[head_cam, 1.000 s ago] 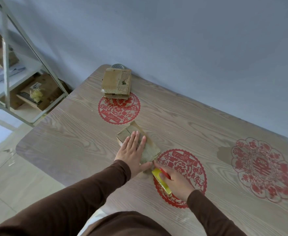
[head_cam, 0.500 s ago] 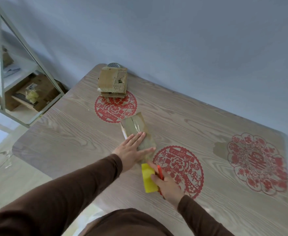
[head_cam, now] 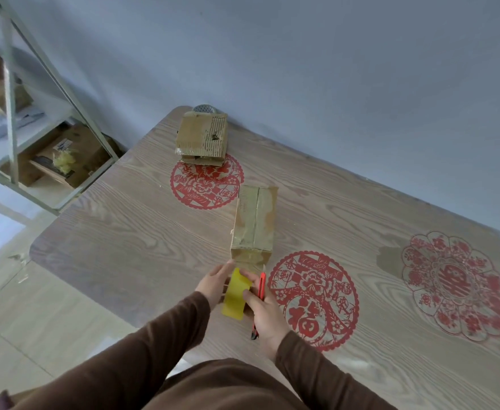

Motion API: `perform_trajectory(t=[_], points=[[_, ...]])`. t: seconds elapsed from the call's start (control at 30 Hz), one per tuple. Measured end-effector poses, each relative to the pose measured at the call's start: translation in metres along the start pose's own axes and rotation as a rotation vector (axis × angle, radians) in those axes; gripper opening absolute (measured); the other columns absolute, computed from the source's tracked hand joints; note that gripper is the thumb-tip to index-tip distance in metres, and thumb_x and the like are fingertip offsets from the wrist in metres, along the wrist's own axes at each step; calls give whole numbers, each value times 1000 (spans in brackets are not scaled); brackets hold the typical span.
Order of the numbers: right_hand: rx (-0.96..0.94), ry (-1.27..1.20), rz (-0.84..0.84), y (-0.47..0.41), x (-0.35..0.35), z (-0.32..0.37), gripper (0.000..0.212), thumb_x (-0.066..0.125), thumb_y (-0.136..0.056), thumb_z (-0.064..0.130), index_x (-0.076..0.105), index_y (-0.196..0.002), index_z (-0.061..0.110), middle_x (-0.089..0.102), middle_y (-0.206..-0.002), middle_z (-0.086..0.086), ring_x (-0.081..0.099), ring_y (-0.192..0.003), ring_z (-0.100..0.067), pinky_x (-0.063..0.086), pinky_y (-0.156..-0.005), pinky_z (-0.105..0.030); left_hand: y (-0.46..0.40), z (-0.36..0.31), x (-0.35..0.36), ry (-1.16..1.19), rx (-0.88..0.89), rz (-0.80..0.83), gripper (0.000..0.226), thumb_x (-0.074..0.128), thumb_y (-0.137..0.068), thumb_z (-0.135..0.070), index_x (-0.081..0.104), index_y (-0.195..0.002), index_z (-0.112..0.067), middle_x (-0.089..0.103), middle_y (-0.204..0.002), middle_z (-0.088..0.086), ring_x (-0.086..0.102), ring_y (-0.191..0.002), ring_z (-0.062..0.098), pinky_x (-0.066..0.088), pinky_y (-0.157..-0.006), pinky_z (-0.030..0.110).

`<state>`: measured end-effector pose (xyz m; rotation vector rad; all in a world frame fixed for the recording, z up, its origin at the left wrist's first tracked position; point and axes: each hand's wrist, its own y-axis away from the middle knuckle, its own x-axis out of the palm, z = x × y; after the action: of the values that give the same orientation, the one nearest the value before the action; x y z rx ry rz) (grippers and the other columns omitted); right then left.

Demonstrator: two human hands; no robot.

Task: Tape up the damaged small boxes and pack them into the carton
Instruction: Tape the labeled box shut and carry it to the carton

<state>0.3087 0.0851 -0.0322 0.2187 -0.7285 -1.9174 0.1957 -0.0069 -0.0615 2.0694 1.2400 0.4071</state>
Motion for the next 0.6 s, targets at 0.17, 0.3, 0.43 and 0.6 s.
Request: perform_trajectory(t=[0.17,0.3,0.43,0.6], points=[[-172,471,-115,-2,-29,19,14,45,-106,38,57,-110,33,70,-97,4,69,-85,-12,59,-80,-39,-12,-13,8,14,-40,93,19,63,-97,-16,66,-113,-26,69,-98,13,64,-86,27,56,-85,45],[-261,901,-159,-12,-53,43,41,51,-93,64,48,-100,24,50,-71,9,49,-60,-10,37,-56,-29,-19,-4,7,-68,-53,50,9,68,-77,-33,75,-82,-35,68,-86,7,61,-76,24,51,-72,41],[-313,1346,-106,-25,-50,50,37,26,-107,48,48,-94,22,51,-70,7,54,-64,-15,39,-57,-35,-16,-5,10,-30,13,-17,10,67,-95,-24,73,-88,-20,65,-71,-1,58,-57,13,48,-55,21],[-316,1522,-128,-33,-43,54,36,24,-108,42,45,-86,23,46,-63,7,51,-60,-19,33,-53,-33,-23,-2,13,-140,91,-66,13,68,-94,-26,73,-83,-21,60,-64,-7,54,-59,13,44,-55,24]])
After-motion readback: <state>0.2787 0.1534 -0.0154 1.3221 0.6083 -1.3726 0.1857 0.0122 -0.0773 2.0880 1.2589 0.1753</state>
